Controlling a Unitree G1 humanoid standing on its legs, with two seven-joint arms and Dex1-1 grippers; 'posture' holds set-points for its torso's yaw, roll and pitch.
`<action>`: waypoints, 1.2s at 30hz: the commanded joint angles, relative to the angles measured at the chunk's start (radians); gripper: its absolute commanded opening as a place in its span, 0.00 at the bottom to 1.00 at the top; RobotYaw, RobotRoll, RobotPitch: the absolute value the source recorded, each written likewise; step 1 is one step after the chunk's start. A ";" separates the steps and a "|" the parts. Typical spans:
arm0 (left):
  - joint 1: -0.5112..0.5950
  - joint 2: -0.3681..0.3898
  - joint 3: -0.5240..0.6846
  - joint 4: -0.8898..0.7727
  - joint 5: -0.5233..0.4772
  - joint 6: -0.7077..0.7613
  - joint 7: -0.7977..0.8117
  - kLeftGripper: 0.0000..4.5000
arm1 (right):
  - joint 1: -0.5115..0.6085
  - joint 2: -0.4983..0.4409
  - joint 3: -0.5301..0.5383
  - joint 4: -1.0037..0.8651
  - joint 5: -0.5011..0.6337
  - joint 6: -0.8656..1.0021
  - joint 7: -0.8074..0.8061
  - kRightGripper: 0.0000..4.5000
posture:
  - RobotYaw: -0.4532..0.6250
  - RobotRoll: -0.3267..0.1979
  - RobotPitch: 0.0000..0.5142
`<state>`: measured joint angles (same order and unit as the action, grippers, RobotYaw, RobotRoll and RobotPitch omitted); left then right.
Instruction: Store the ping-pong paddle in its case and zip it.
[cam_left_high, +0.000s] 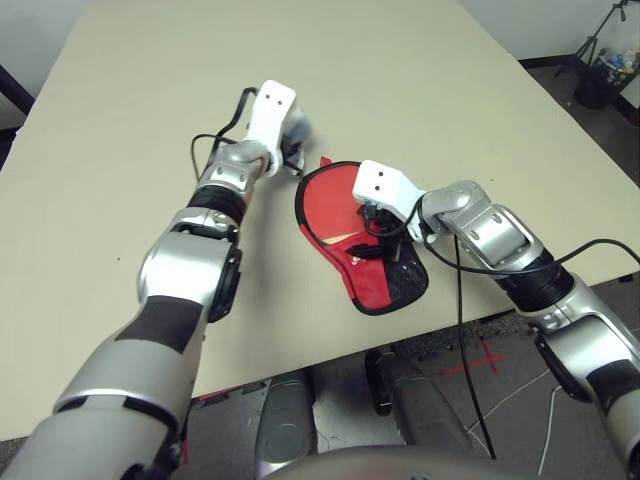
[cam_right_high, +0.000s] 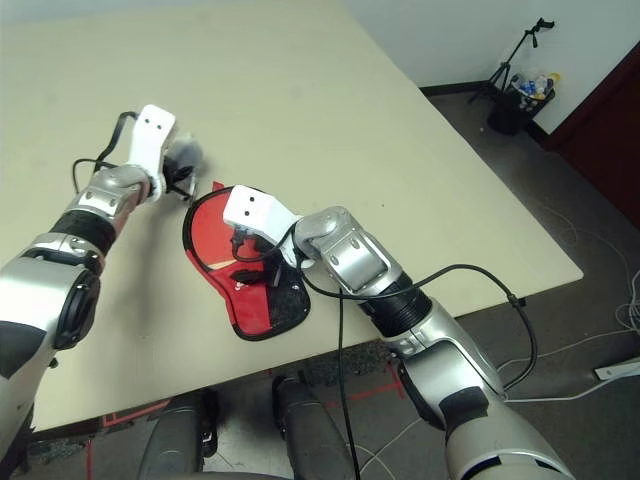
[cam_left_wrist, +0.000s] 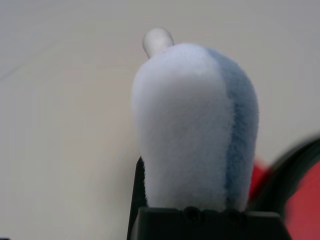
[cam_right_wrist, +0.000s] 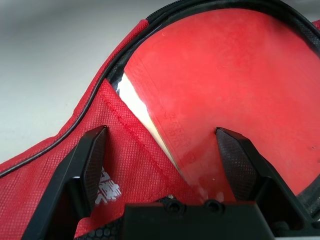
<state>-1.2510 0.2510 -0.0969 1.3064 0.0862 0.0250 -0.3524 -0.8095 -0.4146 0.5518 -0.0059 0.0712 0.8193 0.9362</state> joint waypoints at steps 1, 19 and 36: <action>-0.024 -0.051 0.008 0.025 0.026 -0.031 0.016 0.09 | 0.036 0.019 0.046 0.042 -0.009 0.034 0.006 1.00 | 0.37 0.62 0.46; -0.020 -0.250 0.111 0.008 -0.030 -0.019 -0.175 0.09 | 0.021 0.046 0.025 0.086 -0.033 0.020 0.006 1.00 | 0.36 0.62 0.44; 0.036 -0.248 0.061 -0.034 -0.002 0.062 -0.505 0.46 | -0.001 0.082 0.003 0.161 -0.056 -0.029 0.014 1.00 | 0.39 0.62 0.40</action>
<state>-1.2438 0.0410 -0.0097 1.2603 0.0796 0.0701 -0.8044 -0.8388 -0.3377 0.5189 0.0885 0.0322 0.7682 0.9547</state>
